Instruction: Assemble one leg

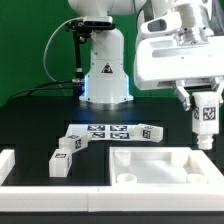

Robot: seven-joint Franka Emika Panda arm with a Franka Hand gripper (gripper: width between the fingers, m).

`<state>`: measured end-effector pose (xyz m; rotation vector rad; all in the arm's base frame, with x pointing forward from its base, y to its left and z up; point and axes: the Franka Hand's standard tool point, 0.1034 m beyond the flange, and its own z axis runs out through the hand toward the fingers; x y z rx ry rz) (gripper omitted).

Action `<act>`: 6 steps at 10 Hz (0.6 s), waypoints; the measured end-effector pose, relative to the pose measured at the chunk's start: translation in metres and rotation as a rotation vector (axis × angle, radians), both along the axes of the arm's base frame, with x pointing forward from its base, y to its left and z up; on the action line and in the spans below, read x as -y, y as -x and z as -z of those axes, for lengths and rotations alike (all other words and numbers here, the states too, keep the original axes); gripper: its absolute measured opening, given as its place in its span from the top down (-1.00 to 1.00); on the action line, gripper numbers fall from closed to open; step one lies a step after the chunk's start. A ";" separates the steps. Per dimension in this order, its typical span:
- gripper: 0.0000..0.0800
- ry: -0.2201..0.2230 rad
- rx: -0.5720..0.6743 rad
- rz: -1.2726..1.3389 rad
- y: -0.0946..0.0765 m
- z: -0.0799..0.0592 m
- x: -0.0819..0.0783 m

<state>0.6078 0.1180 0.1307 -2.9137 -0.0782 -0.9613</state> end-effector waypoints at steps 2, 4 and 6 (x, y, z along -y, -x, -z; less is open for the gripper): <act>0.29 0.053 -0.007 -0.035 -0.012 0.008 0.020; 0.29 0.072 -0.039 -0.057 -0.024 0.014 0.022; 0.29 0.073 -0.051 -0.057 -0.022 0.021 0.023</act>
Offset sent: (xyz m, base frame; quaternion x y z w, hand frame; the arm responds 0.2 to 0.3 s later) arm 0.0138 0.0006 -0.0274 0.0101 -0.0541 -0.0039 0.9985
